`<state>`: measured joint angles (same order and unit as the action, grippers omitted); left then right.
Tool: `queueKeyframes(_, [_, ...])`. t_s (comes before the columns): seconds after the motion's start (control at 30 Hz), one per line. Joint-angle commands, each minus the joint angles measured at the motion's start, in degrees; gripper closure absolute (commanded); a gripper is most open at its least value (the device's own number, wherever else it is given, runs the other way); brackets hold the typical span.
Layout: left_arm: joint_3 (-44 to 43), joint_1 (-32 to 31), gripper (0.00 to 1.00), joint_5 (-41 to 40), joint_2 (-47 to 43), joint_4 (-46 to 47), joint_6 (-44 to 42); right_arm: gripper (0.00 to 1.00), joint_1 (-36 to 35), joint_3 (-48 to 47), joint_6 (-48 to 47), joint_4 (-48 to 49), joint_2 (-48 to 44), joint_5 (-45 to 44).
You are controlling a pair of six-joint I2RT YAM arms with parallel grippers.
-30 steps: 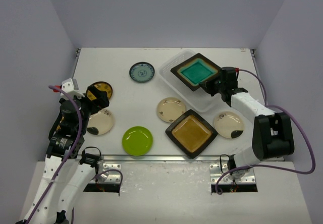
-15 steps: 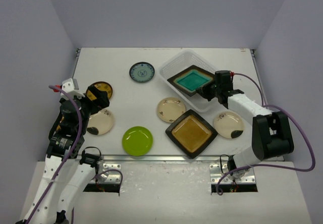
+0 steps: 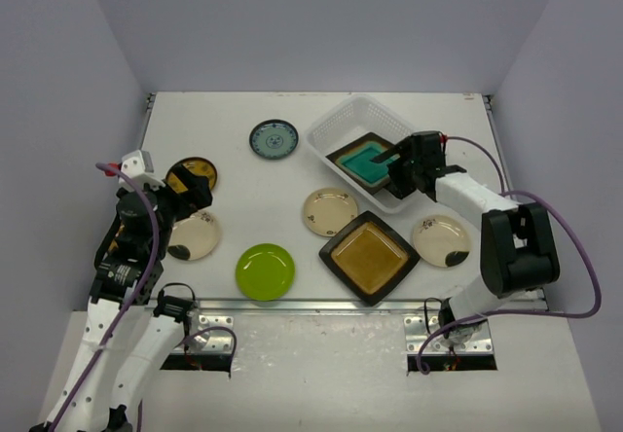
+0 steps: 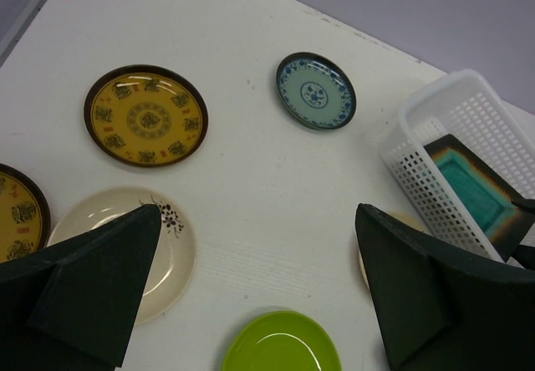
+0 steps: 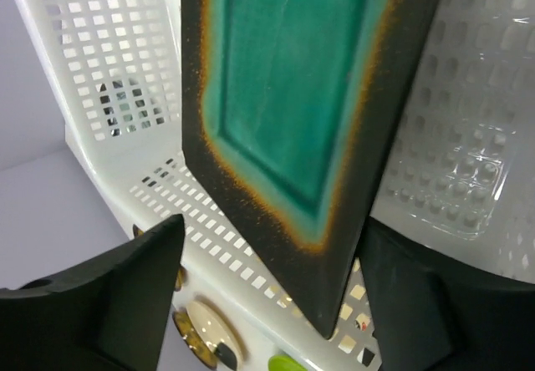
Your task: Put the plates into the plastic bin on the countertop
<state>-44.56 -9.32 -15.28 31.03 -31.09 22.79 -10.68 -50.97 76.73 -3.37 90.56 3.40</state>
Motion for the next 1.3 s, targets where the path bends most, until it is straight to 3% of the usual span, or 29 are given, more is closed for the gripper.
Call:
queueKeyframes(0.0, [0.2, -0.2, 0.0, 1.4, 1.1, 2.9, -0.6, 0.14, 0.0, -7.2, -4.1, -3.0, -0.3, -2.1])
queueKeyframes(0.1, [0.2, -0.3, 0.0, 1.6, 1.4, 2.9, -0.7, 0.03, 0.0, -8.2, -6.7, -6.9, -3.5, -3.9])
queueKeyframes(0.27, [0.5, -0.8, 0.0, 4.1, 3.1, 3.9, -1.6, 0.01, 0.0, -10.3, -14.4, -10.2, -10.1, -4.8])
queueKeyframes(0.47, [-0.2, -1.3, 0.0, 16.0, 9.6, 5.6, -3.8, 0.01, 0.1, -13.4, -27.2, -13.7, -14.7, 2.2])
queueKeyframes(0.53, [-0.7, -1.8, 0.0, 25.9, 13.2, 6.1, -2.8, 0.01, 0.1, -13.1, -34.0, -15.7, -16.4, 7.2])
queueKeyframes(0.63, [0.0, -8.0, 0.0, 31.9, 18.8, 7.9, 2.0, 0.01, 0.1, -9.4, -39.7, -15.9, -22.3, 13.4])
queueKeyframes(0.87, [0.4, -30.9, 0.0, 27.2, 40.3, 20.1, 9.0, 0.01, 0.2, 2.2, -46.8, -17.1, -35.4, 24.9])
queueKeyframes(1.07, [-5.7, -34.2, 0.0, 30.3, 58.1, 23.7, 5.7, 0.01, 0.3, 9.3, -50.3, -18.3, -41.6, 33.2])
queueKeyframes(1.27, [-8.3, -34.2, 0.0, 26.6, 66.2, 23.0, 2.9, 0.01, 0.3, 14.2, -50.9, -17.1, -47.7, 36.8])
